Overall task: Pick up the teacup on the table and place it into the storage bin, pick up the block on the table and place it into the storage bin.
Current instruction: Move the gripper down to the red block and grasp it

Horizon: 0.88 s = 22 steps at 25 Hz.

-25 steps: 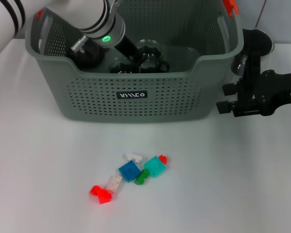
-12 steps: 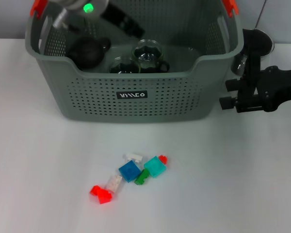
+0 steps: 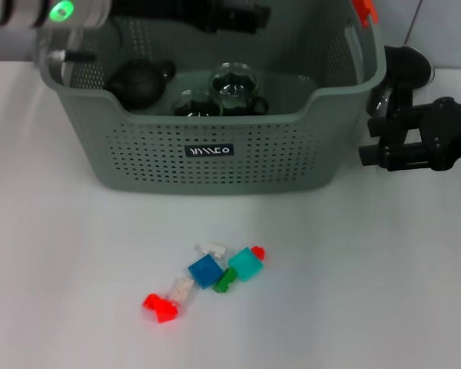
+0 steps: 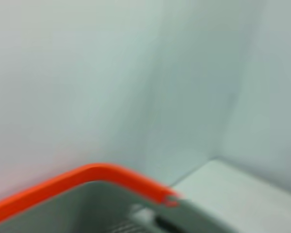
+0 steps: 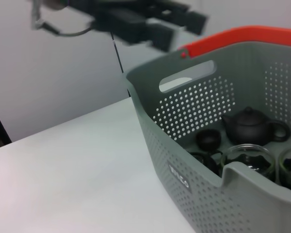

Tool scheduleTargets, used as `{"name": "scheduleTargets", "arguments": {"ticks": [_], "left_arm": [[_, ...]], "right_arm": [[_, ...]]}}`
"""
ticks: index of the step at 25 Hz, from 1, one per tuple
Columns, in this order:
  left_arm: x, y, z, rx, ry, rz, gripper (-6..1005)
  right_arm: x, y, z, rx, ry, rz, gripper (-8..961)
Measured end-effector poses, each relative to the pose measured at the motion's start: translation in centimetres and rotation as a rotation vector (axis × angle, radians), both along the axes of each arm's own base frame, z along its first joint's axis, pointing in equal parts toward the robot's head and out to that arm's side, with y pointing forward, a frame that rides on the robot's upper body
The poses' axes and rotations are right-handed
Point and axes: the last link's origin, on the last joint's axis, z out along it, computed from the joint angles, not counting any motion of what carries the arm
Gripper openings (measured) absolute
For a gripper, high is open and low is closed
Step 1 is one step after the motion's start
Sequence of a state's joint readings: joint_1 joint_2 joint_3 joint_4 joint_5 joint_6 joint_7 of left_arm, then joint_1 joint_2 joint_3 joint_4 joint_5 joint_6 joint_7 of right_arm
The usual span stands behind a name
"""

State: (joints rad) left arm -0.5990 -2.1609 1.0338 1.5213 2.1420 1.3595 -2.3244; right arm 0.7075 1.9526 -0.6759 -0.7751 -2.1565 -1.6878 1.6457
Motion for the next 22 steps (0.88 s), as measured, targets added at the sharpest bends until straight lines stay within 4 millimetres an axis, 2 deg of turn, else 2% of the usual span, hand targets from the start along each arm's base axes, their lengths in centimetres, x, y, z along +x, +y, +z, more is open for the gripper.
{"name": "scheduleTargets", "arguments": {"ticks": [6,8,9,10,11,15,19,22], "left_arm": [[-2.3,-4.1,0.1,-0.119,-0.086,-0.14,848],[-3.8,-5.9,-0.2,-0.173,-0.104,-0.182,848],[-3.8,-5.9,-0.2,-0.173,-0.104,-0.182,847],[-5.1,-6.9,-0.4,-0.205,-0.129,-0.215,847],[-5.1,-6.9,-0.4,-0.205,-0.129,-0.215,847],[-7.8,-8.5,-0.8,-0.243,-0.221,-0.291,848],[-10.5,-9.3,-1.2,-0.215,-0.308,-0.313,848],[-11.8,-9.7,-1.9,-0.194,-0.316,-0.336,849]], "right_arm": [[0.0,-0.3,-0.1,-0.016,0.007,0.007,645],[0.0,-0.5,-0.3,-0.03,0.006,0.011,645],[0.0,-0.5,-0.3,-0.03,0.006,0.011,645],[0.1,-0.6,-0.3,-0.034,0.006,0.011,645],[0.0,-0.7,-0.4,-0.043,0.007,0.014,646],[-0.1,-1.2,-0.6,-0.076,0.016,0.025,646],[-0.4,-1.8,-0.8,-0.116,0.028,0.039,644],[-0.7,-1.9,-1.1,-0.138,0.029,0.046,644]]}}
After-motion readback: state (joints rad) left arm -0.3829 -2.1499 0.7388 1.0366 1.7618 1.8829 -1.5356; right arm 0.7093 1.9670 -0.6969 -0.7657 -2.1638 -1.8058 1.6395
